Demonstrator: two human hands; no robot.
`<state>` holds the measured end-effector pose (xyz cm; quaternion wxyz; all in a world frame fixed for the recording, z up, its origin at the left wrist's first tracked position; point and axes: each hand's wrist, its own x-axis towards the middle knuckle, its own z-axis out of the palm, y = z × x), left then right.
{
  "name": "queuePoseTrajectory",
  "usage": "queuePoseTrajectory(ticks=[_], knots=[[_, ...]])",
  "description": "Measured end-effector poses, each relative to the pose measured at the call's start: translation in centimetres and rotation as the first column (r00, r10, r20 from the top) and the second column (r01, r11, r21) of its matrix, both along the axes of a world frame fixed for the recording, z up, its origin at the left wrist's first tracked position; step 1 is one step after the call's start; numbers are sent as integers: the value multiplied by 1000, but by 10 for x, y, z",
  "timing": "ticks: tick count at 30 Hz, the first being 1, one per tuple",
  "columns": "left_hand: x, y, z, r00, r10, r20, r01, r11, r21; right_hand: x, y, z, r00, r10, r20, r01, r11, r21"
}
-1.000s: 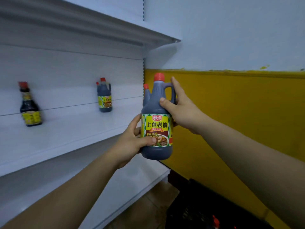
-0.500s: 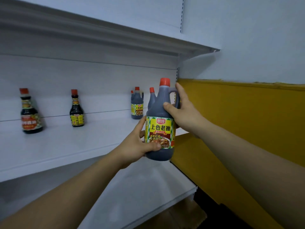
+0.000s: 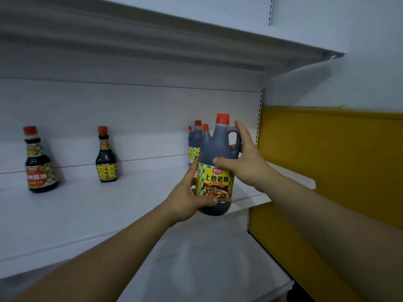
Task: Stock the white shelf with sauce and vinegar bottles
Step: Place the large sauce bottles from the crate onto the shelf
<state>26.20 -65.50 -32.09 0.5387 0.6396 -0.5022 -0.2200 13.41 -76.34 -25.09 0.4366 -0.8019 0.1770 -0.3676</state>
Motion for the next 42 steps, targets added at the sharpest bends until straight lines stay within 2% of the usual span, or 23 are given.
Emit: queuePoseTrajectory(ticks=[4,15,18,20,21,23,25,27,29,31,37,42], knots=[[23,-39,-10,1000,8,30,-8,1000,8,30,-37,-12,999,-34,38,33,999,5],[61,-115,-44,996,32,82,-36,998,43,68,-117,-46,998,-2,57,0,1000,25],[70,-120,-45,987,24,161,-43,992,121,71,-128,-49,998,31,60,-33,999,20],[79,-117,-45,957,6,291,-89,958,273,72,-135,-51,998,60,34,-60,998,11],[85,-116,-45,926,18,378,-167,915,367,73,-138,-51,997,74,24,-74,997,16],[94,-113,-49,808,-19,589,-362,773,521,75,-143,-50,997,73,17,-73,997,29],[97,-114,-54,727,-116,677,-446,670,594,80,-144,-53,999,-32,-6,32,999,-25],[97,-117,-59,719,-156,677,-447,643,622,87,-142,-64,979,-191,-74,179,973,-143],[98,-118,-61,703,-174,689,-454,636,624,95,-141,-80,948,-269,-171,221,941,-257],[99,-118,-63,681,-189,707,-467,631,619,102,-147,-90,931,-310,-191,242,919,-312],[98,-118,-64,661,-204,722,-487,616,620,131,-185,-96,929,-324,-177,281,932,-231],[99,-117,-65,664,-203,719,-486,613,622,155,-220,-100,924,-336,-183,285,924,-256]])
